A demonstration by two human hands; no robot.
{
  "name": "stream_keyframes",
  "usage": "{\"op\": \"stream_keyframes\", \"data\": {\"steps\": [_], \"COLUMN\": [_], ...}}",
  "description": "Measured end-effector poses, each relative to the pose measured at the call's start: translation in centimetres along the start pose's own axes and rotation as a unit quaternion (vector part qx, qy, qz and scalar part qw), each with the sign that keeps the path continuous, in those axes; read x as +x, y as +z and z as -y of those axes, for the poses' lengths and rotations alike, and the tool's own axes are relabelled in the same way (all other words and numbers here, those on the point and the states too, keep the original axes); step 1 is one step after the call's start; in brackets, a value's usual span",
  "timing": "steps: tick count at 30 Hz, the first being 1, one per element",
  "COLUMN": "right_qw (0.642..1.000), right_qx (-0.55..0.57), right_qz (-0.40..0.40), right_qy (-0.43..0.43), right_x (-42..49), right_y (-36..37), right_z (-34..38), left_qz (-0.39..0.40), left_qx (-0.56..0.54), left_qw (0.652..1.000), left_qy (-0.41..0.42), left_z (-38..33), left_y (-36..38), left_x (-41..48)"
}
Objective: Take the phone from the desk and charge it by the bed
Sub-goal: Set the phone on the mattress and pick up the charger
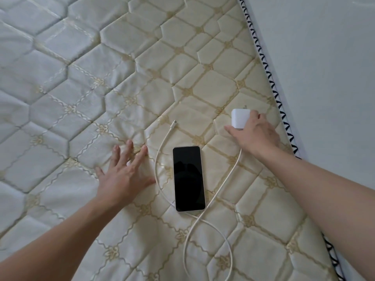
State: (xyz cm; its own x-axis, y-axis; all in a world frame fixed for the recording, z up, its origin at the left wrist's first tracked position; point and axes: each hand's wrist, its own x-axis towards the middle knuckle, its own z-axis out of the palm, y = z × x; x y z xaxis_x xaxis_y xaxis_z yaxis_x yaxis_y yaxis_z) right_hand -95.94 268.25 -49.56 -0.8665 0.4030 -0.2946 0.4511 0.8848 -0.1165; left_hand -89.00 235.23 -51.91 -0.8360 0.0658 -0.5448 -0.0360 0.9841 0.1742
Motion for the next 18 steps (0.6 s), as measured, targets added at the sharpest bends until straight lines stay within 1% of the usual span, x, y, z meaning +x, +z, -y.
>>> {"op": "stream_keyframes", "data": {"steps": [2, 4, 9, 12, 15, 18], "right_qw": [0.999, 0.998, 0.998, 0.997, 0.990, 0.980], "right_qx": [0.015, 0.030, 0.027, 0.058, 0.121, 0.177], "right_qz": [-0.012, -0.030, -0.041, -0.051, -0.065, -0.070], "right_qy": [0.036, 0.049, 0.036, 0.030, 0.025, 0.048], "right_x": [0.5, 0.8, -0.8, -3.6, -7.7, -13.0], "right_y": [0.7, 1.2, 0.9, 0.1, -0.7, -1.8], "right_z": [0.8, 1.2, 0.3, -1.4, -2.9, -4.8], "left_qz": [-0.003, 0.000, 0.002, 0.000, -0.008, -0.011], "left_qx": [0.001, 0.003, 0.005, 0.005, -0.004, 0.006], "left_qw": [1.000, 1.000, 1.000, 1.000, 1.000, 1.000], "left_qy": [0.004, 0.004, 0.006, 0.005, 0.008, 0.026], "left_z": [0.1, 0.1, 0.1, 0.2, 0.0, 0.1], "left_y": [0.1, 0.1, 0.1, 0.1, -0.2, -0.8], "left_x": [0.0, 0.0, 0.1, 0.1, -0.2, -0.6]}}
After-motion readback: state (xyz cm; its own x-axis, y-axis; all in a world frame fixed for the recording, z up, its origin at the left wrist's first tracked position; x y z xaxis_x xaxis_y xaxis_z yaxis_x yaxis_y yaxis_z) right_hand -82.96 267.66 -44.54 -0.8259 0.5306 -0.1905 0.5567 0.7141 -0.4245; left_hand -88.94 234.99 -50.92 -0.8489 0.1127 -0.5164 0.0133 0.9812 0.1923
